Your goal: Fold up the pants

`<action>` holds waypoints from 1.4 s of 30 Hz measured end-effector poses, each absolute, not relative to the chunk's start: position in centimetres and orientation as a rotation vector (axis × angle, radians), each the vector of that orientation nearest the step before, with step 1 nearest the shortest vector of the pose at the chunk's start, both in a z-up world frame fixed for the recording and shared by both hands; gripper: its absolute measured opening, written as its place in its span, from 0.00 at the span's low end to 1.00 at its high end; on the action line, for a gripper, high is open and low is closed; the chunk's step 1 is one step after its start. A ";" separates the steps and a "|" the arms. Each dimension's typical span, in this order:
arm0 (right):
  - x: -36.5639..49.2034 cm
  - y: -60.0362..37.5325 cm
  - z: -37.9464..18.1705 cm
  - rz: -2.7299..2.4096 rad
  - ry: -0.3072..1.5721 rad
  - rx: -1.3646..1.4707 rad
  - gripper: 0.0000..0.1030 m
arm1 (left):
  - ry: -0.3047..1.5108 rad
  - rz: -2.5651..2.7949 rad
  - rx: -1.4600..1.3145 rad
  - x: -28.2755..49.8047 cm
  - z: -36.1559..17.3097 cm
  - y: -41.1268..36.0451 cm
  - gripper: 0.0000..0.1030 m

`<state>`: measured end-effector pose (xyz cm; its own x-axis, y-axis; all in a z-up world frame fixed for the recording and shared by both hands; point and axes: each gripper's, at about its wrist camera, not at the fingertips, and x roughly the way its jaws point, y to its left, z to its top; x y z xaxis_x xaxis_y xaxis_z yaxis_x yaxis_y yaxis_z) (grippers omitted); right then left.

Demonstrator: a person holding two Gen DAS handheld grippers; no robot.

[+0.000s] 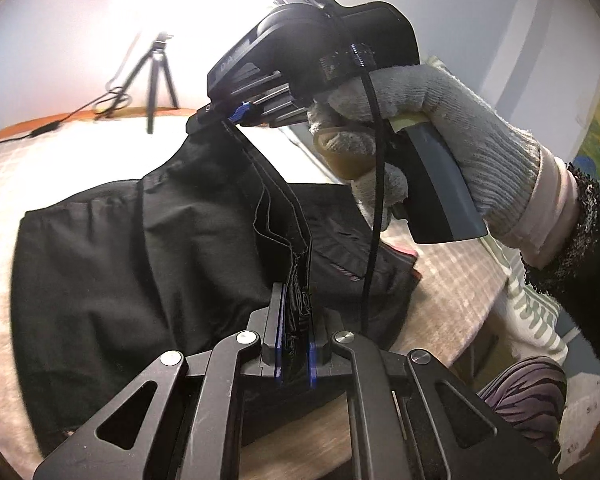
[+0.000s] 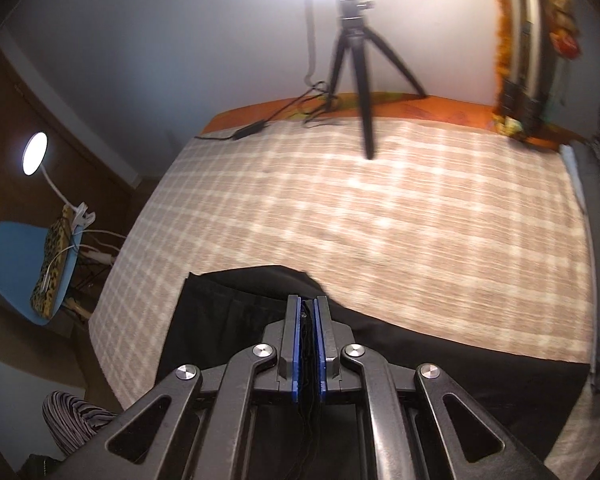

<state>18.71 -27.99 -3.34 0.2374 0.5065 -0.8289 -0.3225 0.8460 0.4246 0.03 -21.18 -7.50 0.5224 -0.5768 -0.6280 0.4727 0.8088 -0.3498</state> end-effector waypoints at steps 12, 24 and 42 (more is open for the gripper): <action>19.0 -35.6 -4.4 0.493 1.195 0.232 0.04 | 0.836 -0.719 -0.075 0.9 -8.5 -27.5 0.07; 19.0 -41.3 -6.0 0.424 1.194 0.273 0.03 | 0.856 -0.779 -0.030 1.9 -9.5 -32.3 0.07; 17.9 -46.0 -6.8 0.369 1.160 0.298 0.29 | 0.924 -0.817 0.024 1.6 -10.1 -34.3 0.28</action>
<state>17.94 -45.99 -6.79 0.3510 0.4309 -0.8313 -0.1286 0.9016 0.4130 1.59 -34.32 -10.10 0.3315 -0.6151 -0.7154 0.6347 0.7064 -0.3133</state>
